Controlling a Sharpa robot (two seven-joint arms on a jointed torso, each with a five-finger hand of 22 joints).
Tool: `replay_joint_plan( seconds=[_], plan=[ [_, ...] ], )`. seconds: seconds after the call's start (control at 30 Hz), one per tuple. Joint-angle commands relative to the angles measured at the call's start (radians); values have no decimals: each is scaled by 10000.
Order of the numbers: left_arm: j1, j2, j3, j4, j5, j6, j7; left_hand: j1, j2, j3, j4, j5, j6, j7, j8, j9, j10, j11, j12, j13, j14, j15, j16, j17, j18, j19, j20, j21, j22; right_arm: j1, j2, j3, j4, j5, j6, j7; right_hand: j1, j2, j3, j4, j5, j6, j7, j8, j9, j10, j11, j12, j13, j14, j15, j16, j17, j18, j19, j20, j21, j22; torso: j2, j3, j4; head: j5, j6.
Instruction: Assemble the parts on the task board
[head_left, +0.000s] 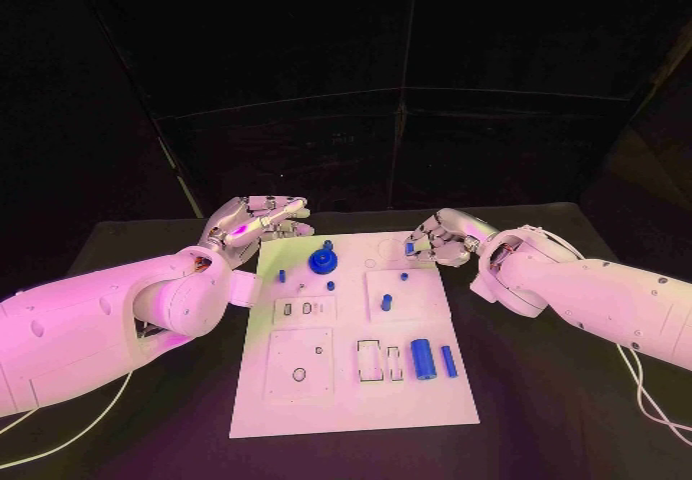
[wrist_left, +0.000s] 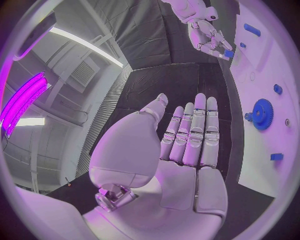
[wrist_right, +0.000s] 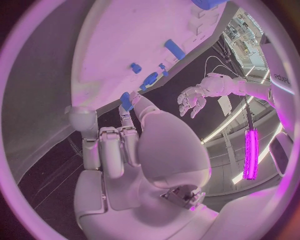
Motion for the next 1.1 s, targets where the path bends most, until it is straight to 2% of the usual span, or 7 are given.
replay_joint_plan(
  seconds=[0.03, 0.27, 0.53, 0.63, 0.77, 1.0, 1.1],
  plan=[
    [16, -14, 6, 41, -50, 90, -19, 34, 80, 6, -76, 20, 36, 49, -61, -10, 47, 27, -58, -10, 2, 11, -61, 14, 52, 48, 6, -56, -14, 26, 51, 7, 612, -203, -440, -916, -87, -16, 64, -29, 75, 137, -82, -12, -9, 244, -69, 14, 1414, 925, -97, 23, 2103, -63, 0, -53, 47, 10, 8, 5, 25, 84, -28],
    [21, -6, 7, 17, -49, 76, -23, 35, 82, 8, -81, 20, 38, 49, -62, -9, 49, 26, -59, -10, 3, 11, -61, 15, 52, 49, 6, -57, -15, 28, 778, 3, 1367, -1393, -194, -1910, -126, -52, 100, -46, 75, 167, -86, -14, -11, 207, -70, -31, 1363, 924, -98, 21, 2099, -62, -5, -58, 39, -4, 14, -1, 24, 174, -68],
    [23, 63, 7, 1, -49, 70, -20, 35, 82, 8, -81, 20, 38, 49, -62, -9, 49, 26, -59, -10, 3, 11, -61, 15, 52, 49, 6, -57, -15, 25, 1841, -14, 1225, -2213, 18, -2299, -131, -51, 124, -53, 108, 175, -88, -16, -12, 194, -74, -48, 1345, 921, -101, 17, 2088, -60, -11, -60, 31, -21, 18, -7, 37, 268, -107],
    [24, 100, 8, 3, -49, 65, -17, 35, 82, 8, -81, 20, 38, 49, -62, -9, 49, 26, -59, -10, 3, 11, -61, 15, 52, 49, 6, -57, -15, 23, 2179, -243, 1114, -2450, 110, -2539, -132, -51, 126, -54, 110, 175, -88, -16, -12, 193, -74, -48, 1344, 921, -101, 17, 2088, -59, -12, -61, 30, -22, 9, -6, 38, 355, -118],
    [25, 120, 9, -14, -49, 21, 2, 36, 85, 10, -88, 20, 41, 48, -63, -9, 53, 26, -60, -9, 5, 10, -61, 17, 53, 52, 6, -59, -17, 6, 2487, -466, 996, -2605, 281, -2774, -142, -56, 146, -59, 139, 175, -86, -23, -14, 188, -74, -55, 1338, 920, -103, 16, 2085, -57, -19, -62, 21, -40, 11, -9, 39, 452, -172],
    [27, 145, 9, -77, -49, -26, 16, 46, 93, 20, -103, 21, 45, 45, -66, -8, 57, 24, -63, -9, 3, 10, -64, 19, 53, 54, 5, -63, -20, -136, 2855, -616, 927, -2813, 456, -2990, -162, -61, 151, -53, 147, 179, -84, -24, -15, 185, -73, -59, 1335, 915, -103, 8, 2062, -54, -27, -63, 11, -59, 10, 6, 22, 752, -254],
    [28, 158, 9, -108, -49, -29, 21, 46, 93, 20, -103, 21, 45, 45, -66, -8, 57, 24, -63, -9, 3, 10, -64, 19, 53, 54, 5, -63, -20, -180, 2981, -635, 888, -2885, 504, -3035, -190, -69, 155, -45, 155, 186, -85, -25, -15, 188, -72, -56, 1340, 915, -103, 6, 2059, -54, -26, -64, 11, -59, 18, -3, 35, 785, -285]
  ],
)
